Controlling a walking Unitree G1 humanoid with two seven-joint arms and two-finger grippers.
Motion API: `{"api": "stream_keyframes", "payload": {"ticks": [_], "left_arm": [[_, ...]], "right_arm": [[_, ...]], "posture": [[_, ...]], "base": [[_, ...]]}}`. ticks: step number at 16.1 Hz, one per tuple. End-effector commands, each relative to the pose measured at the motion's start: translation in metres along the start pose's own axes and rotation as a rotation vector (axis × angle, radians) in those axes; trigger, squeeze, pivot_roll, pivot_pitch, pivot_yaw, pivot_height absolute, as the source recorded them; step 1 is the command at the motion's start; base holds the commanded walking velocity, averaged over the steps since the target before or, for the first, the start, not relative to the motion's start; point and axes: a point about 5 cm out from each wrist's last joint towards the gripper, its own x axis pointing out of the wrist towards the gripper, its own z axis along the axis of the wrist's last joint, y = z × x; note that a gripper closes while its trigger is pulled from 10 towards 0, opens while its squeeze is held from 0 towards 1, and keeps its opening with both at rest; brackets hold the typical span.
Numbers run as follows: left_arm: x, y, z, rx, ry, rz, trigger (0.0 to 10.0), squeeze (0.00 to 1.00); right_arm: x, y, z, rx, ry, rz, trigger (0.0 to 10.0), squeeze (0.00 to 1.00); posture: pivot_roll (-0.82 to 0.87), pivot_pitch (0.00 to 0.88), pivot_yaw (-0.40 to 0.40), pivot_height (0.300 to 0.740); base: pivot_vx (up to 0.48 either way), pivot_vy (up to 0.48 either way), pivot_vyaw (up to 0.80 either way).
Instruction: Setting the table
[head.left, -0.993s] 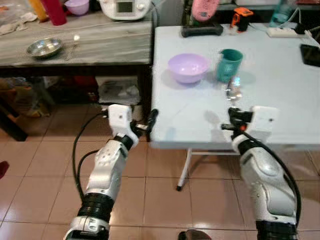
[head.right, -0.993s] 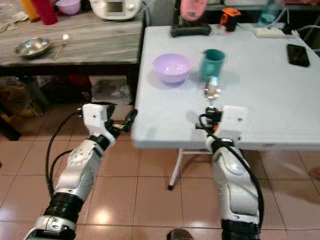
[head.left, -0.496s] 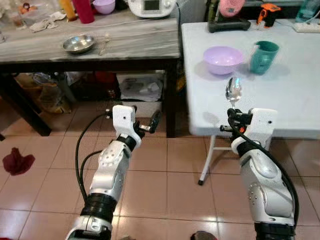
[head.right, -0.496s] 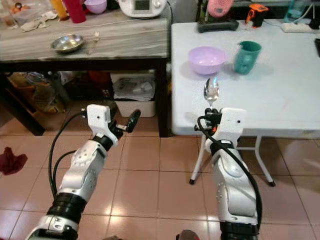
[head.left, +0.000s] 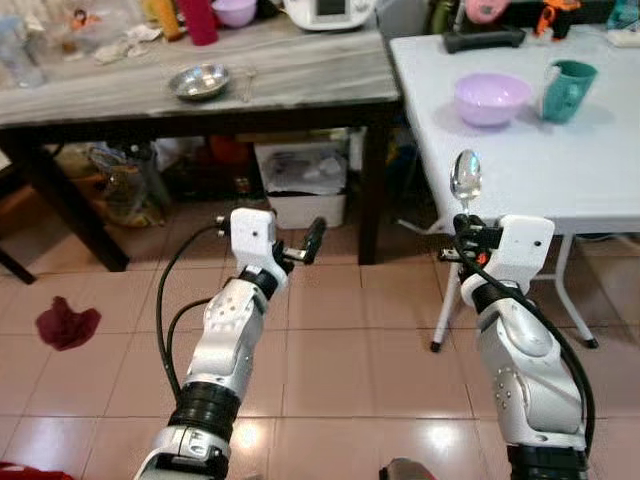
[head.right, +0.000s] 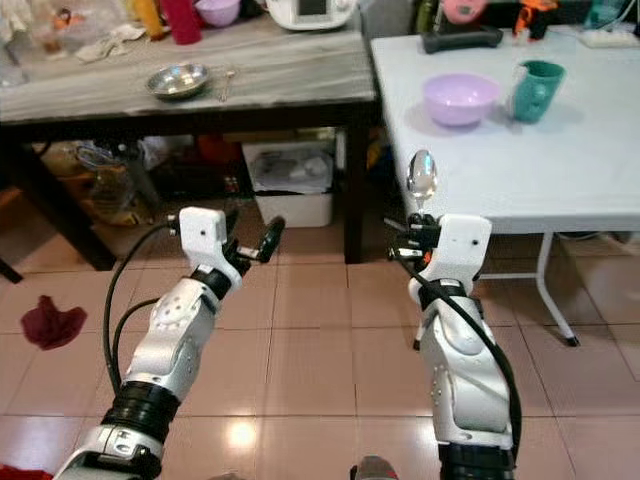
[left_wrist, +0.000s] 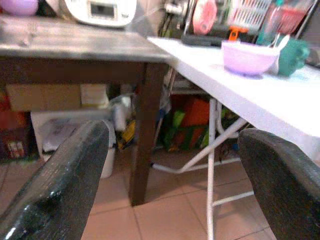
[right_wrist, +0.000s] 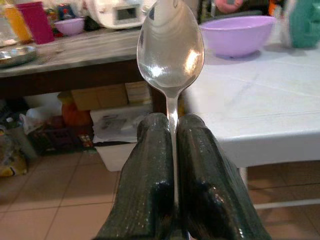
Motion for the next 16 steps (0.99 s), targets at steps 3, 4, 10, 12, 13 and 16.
{"api": "stream_keyframes", "payload": {"ticks": [3,4,10,12,13,16], "left_arm": [[-0.004,0.01,-0.003,0.01,0.011,0.053,10.0,0.0],[-0.004,0.01,-0.003,0.008,0.008,0.06,10.0,0.0],[0.0,0.007,-0.007,-0.021,0.007,0.052,10.0,0.0],[0.004,0.004,-0.006,-0.02,0.0,0.038,10.0,0.0],[0.005,0.004,-0.006,-0.035,-0.007,0.041,10.0,0.0],[0.001,0.005,-0.011,-0.039,0.005,0.039,10.0,0.0]], "right_arm": [[0.002,0.013,-0.002,0.004,-0.008,0.039,10.0,0.0],[0.002,0.013,-0.002,0.005,-0.009,0.04,10.0,0.0],[0.014,0.032,-0.014,0.044,-0.005,0.088,10.0,0.0],[0.016,0.034,-0.015,0.042,-0.014,0.093,10.0,0.0],[0.018,0.033,-0.015,0.04,-0.021,0.089,10.0,0.0],[0.019,0.029,-0.016,0.026,-0.028,0.082,10.0,0.0]], "posture": [[-0.25,0.07,0.071,0.74],[-0.25,0.064,0.07,0.74],[-0.24,0.008,0.082,0.74],[-0.24,0.0,0.079,0.74],[-0.24,0.0,0.075,0.74],[-0.24,0.0,0.074,0.74]], "base": [[0.0,0.441,0.0],[0.0,0.0,0.0],[0.0,0.0,0.0],[0.0,0.0,0.0],[0.0,0.0,0.0],[0.084,0.0,0.0]]}}
